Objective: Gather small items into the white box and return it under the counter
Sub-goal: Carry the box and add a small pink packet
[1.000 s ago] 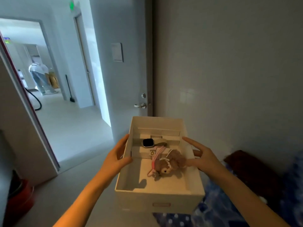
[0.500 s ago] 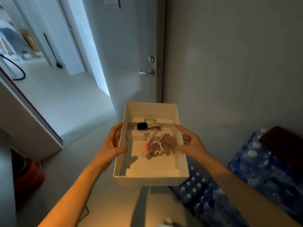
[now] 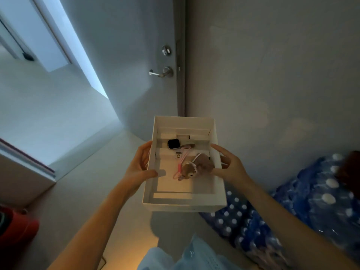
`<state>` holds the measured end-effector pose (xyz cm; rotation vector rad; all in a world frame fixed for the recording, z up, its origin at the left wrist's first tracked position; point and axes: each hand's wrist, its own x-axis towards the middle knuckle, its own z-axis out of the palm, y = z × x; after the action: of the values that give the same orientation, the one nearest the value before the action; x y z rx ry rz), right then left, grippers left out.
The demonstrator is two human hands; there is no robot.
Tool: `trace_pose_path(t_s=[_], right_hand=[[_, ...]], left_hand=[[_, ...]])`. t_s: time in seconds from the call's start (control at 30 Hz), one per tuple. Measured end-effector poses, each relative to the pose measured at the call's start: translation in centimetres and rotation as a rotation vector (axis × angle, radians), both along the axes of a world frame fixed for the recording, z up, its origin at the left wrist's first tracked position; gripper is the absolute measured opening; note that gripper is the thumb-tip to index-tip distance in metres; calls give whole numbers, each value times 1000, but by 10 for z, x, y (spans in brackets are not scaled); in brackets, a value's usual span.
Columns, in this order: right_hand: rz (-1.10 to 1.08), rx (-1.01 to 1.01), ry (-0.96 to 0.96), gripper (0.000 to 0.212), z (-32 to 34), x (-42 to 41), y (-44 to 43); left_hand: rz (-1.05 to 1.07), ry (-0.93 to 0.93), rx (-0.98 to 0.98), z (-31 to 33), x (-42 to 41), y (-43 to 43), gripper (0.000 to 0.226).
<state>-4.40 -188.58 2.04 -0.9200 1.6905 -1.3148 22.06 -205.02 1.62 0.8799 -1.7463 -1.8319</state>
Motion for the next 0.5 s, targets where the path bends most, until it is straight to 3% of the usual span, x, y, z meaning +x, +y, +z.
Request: trace_pose_path(t_s=[0.27, 0.5], right_hand=[[-224, 21, 83, 79, -10, -16, -35], [-595, 46, 25, 79, -24, 22, -50]], left_hand=[[-275, 29, 35, -14, -57, -96, 94], [-607, 8, 75, -27, -105, -168, 95]])
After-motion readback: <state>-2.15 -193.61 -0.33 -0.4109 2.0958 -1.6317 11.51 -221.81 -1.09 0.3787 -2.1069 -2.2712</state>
